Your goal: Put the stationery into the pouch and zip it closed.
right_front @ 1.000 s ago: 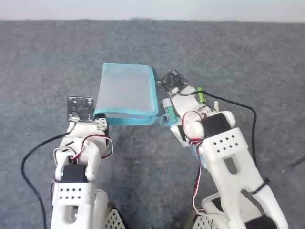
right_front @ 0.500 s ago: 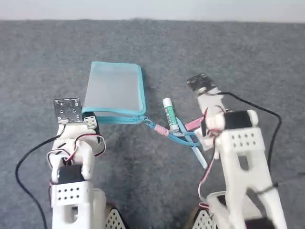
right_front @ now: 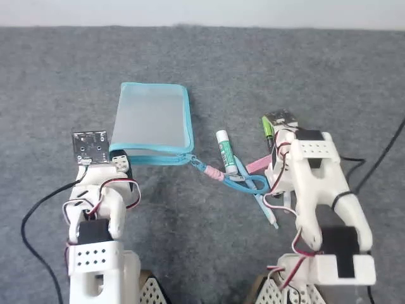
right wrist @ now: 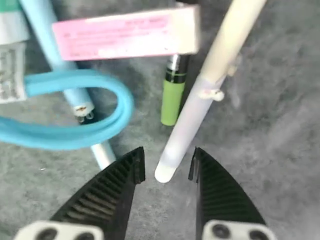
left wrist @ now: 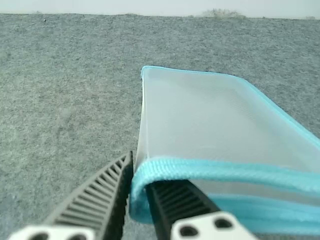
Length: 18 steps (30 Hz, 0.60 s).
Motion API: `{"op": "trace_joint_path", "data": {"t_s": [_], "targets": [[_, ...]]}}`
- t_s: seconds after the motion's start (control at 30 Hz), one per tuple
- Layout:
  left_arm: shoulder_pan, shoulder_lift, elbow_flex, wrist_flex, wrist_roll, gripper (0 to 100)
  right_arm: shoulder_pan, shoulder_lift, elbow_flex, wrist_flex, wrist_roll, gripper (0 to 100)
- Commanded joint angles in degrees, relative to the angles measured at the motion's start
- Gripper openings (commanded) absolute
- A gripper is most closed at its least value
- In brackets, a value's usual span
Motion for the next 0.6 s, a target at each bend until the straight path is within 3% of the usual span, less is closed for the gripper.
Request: {"op": "trace_joint_path", "data": {"t_s": [0.0,0.33,0.57], "targets": [[-0.3,-0.1,-0.8,-2.0,0.5,1,2.1,0.4,-0.1,-3.4,-0.5,13.6],[0.0,-0.1,-0.7,-2.0,0.5,1,4.4,0.8,3.1,-6.5,1.8,0.2],[1.7,-0.1,0.0,-2.3,0.8,1,6.5,-8.2,3.1,-2.2,2.4,0.6]]}}
